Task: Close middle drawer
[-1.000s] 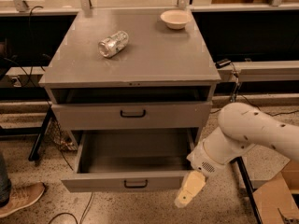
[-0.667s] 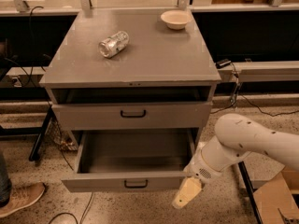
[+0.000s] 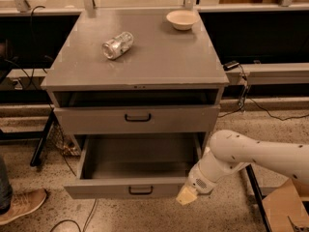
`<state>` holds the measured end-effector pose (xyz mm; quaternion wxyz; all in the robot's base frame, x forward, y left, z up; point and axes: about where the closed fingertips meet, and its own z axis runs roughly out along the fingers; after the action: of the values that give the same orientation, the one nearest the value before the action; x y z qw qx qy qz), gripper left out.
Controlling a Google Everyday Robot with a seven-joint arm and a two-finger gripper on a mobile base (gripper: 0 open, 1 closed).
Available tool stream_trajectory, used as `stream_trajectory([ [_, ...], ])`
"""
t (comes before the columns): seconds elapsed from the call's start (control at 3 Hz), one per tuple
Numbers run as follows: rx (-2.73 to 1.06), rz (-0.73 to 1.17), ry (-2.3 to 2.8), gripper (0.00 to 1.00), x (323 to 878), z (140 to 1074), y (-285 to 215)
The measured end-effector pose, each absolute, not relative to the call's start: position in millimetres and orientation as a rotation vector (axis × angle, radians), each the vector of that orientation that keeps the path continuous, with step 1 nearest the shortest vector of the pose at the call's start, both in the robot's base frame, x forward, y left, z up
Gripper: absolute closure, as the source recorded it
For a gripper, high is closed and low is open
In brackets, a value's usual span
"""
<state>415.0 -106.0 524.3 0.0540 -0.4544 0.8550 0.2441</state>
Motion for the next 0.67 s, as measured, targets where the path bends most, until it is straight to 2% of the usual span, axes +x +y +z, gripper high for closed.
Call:
stream_trajectory([
  [0.33, -1.359, 0.696, 2.639, 0.89, 430.1, 484.0, -104.5],
  [0.67, -1.328, 0.665, 2.659, 1.00, 443.1, 451.2, -106.2],
])
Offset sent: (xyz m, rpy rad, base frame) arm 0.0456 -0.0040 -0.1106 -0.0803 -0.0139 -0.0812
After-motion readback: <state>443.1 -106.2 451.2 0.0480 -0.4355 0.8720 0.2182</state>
